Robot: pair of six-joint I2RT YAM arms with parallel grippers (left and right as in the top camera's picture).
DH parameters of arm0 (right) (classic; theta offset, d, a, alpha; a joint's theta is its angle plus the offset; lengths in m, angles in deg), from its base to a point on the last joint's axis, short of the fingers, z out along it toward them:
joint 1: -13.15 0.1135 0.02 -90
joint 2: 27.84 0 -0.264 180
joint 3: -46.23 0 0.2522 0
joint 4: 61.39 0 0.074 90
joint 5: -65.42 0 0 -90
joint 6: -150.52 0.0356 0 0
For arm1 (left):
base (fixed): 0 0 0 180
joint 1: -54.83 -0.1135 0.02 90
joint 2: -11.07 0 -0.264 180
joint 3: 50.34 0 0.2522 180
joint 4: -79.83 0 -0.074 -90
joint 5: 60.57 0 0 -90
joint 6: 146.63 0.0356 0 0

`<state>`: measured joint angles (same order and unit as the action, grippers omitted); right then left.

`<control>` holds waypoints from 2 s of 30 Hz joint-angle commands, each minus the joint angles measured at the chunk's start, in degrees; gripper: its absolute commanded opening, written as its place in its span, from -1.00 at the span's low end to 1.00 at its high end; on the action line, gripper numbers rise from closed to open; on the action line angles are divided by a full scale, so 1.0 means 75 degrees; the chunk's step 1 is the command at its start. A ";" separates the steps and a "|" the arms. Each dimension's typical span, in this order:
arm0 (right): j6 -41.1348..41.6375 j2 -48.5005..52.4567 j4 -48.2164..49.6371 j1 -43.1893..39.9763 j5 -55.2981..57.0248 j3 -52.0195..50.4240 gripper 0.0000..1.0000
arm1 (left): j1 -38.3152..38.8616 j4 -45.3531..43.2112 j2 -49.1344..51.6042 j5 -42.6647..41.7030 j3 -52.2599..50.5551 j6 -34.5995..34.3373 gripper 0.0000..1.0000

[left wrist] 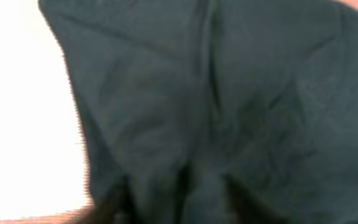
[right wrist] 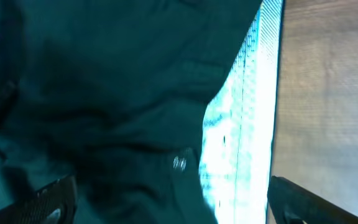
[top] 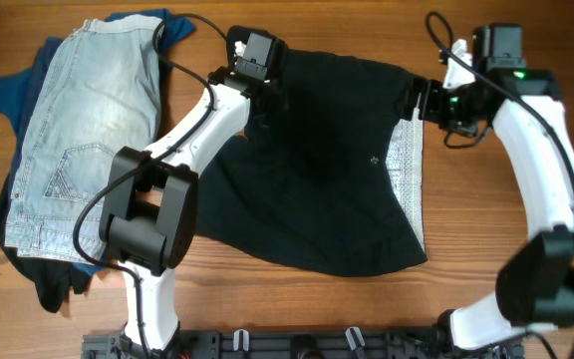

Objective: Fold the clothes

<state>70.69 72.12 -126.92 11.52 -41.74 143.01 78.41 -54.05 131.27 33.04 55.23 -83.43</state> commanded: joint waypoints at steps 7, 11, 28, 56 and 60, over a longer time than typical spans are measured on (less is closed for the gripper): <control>-0.0079 0.1510 0.1635 0.0044 0.0801 -0.0017 0.88 | -0.0490 -0.0029 -0.1300 0.0128 -0.0023 0.0356 0.53; 0.0481 0.2419 0.2760 0.0044 0.0137 -0.0017 0.75 | -0.0597 0.0006 -0.1378 0.0131 -0.0023 0.0766 0.53; 0.0912 0.2754 0.4336 -0.0242 -0.0382 0.0102 -0.91 | -0.0650 0.0256 -0.1355 0.0338 -0.0111 0.0956 0.54; -0.0163 0.2057 0.3287 -0.1221 -0.0571 0.0108 -0.91 | -0.1559 -0.4648 0.2189 -0.3882 -0.0125 0.1853 0.34; -0.0172 0.2057 0.3206 -0.1221 -0.0475 0.0105 -0.92 | -0.1862 -0.4803 0.2055 -0.4022 0.0073 0.0230 -0.90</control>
<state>70.65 88.47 -102.40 2.12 -45.15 143.01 66.43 -89.66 146.24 5.02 54.56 -72.57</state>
